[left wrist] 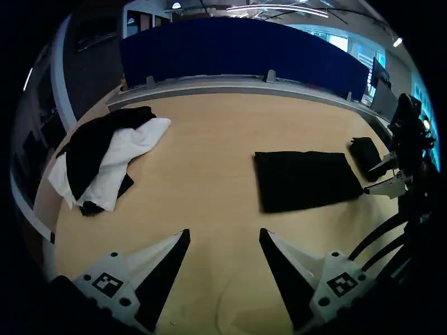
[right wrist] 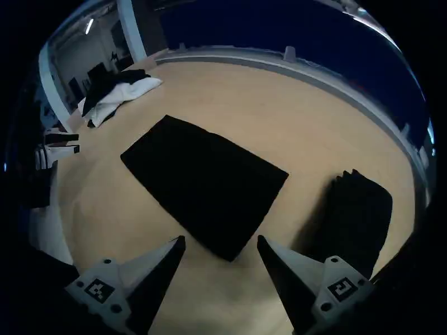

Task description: Fold towel

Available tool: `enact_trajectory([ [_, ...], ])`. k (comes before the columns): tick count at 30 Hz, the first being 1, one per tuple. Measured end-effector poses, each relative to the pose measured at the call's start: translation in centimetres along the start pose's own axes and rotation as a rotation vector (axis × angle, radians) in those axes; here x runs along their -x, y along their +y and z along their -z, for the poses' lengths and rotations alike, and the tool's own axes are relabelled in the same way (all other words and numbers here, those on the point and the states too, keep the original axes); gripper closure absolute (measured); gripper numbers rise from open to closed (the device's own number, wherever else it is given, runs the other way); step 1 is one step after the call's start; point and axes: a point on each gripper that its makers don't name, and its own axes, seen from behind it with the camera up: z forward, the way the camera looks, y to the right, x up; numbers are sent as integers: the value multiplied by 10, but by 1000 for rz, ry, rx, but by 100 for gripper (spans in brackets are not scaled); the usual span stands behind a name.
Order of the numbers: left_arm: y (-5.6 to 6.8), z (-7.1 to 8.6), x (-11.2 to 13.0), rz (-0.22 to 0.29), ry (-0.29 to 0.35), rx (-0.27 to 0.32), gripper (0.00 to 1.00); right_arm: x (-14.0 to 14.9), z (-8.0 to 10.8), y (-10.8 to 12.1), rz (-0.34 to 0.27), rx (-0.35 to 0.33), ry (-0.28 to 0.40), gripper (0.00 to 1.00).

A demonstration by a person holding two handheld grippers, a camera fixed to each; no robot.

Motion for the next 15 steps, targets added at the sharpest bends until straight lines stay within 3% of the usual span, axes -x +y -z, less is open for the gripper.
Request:
enact_trajectory([
  [10, -7, 9, 13, 9, -11, -16, 8, 23, -5, 0, 70, -9, -63, 3],
  [15, -6, 12, 20, 21, -22, -16, 8, 31, -8, 3, 84, -9, -86, 25],
])
